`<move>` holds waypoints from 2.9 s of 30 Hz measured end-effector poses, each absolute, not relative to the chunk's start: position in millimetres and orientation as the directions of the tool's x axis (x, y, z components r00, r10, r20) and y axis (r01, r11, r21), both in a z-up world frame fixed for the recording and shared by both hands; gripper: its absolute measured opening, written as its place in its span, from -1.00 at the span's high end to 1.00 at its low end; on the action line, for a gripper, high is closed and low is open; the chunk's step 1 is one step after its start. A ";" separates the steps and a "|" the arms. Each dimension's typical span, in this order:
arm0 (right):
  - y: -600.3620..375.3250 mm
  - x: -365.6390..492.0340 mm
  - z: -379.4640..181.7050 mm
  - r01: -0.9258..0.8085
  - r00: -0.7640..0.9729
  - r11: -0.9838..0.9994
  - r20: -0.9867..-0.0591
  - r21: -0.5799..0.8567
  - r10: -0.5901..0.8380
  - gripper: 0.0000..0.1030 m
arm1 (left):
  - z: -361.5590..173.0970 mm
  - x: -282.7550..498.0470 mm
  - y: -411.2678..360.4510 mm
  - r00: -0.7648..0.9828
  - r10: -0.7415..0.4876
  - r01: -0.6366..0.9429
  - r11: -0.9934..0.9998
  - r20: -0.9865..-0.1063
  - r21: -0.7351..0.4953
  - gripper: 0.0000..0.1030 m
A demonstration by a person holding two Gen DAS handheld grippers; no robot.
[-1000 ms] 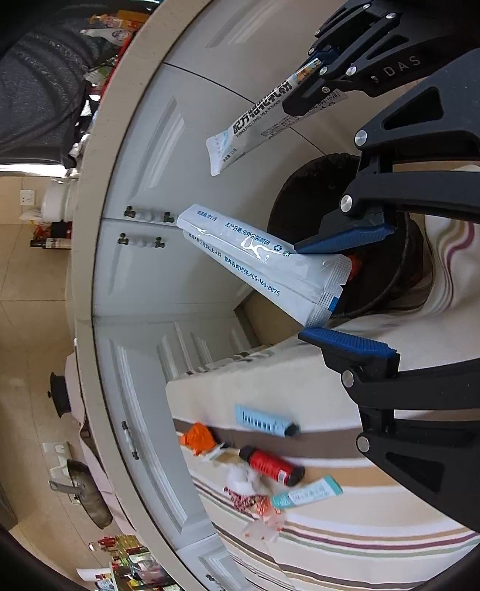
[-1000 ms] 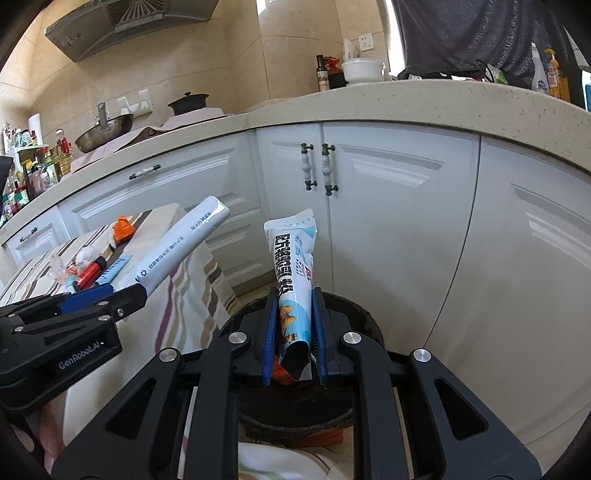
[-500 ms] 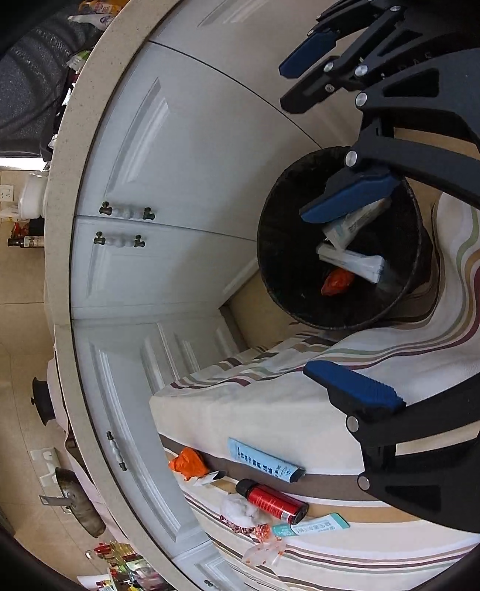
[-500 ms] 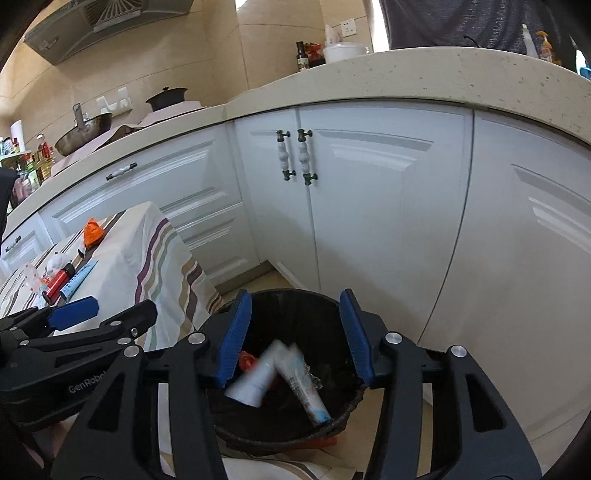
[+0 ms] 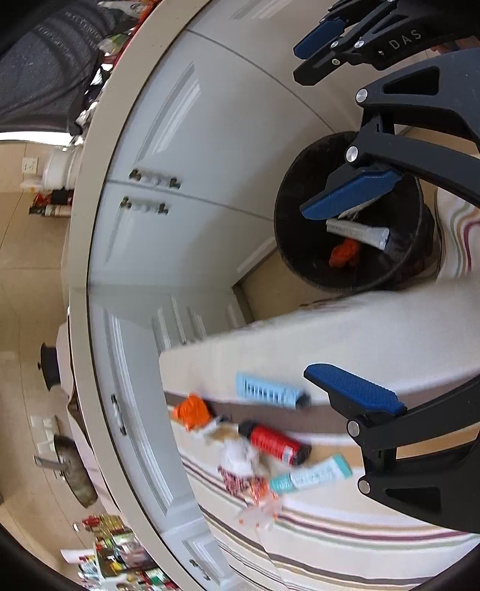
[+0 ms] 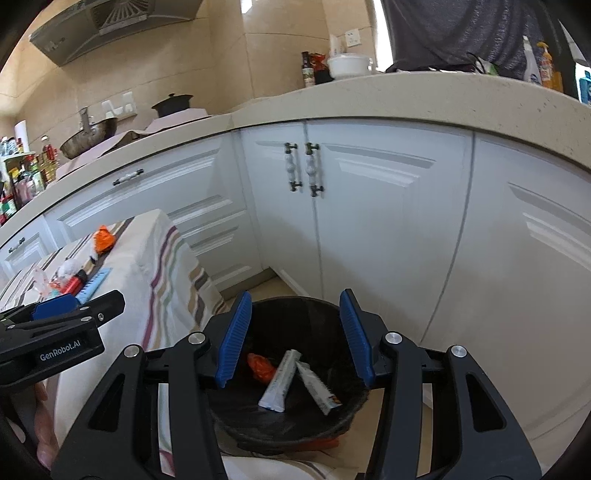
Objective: Collect trash
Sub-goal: 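Move both tools back over the table toward the remaining items, then grasp the light-blue tube with the right tool and lift it, then grasp the teal-and-white tube with the left tool while the right tool holds its tube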
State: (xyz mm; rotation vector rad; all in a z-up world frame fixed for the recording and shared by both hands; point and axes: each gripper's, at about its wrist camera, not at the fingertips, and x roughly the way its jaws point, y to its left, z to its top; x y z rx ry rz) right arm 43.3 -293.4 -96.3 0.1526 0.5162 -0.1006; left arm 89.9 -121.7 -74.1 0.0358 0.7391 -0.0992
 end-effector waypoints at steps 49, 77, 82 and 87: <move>-70.9 163.3 -101.0 -0.261 0.619 0.964 -0.756 0.057 0.212 0.69 | -78.9 101.4 76.8 0.657 0.149 -0.253 0.967 -0.739 -0.030 -0.63; -127.7 137.8 -90.7 -0.244 0.660 0.958 -0.698 0.152 0.279 0.73 | -100.8 126.1 30.6 0.584 0.126 -0.193 0.981 -0.802 0.013 -0.65; -125.2 136.2 -91.4 -0.250 0.659 0.957 -0.698 0.150 0.281 0.73 | -98.5 121.6 33.9 0.598 0.108 -0.179 0.984 -0.794 -0.001 -0.46; -119.5 132.5 -90.6 -0.255 0.660 0.956 -0.696 0.145 0.282 0.73 | -95.9 118.0 39.8 0.610 0.101 -0.171 0.985 -0.786 -0.006 -0.16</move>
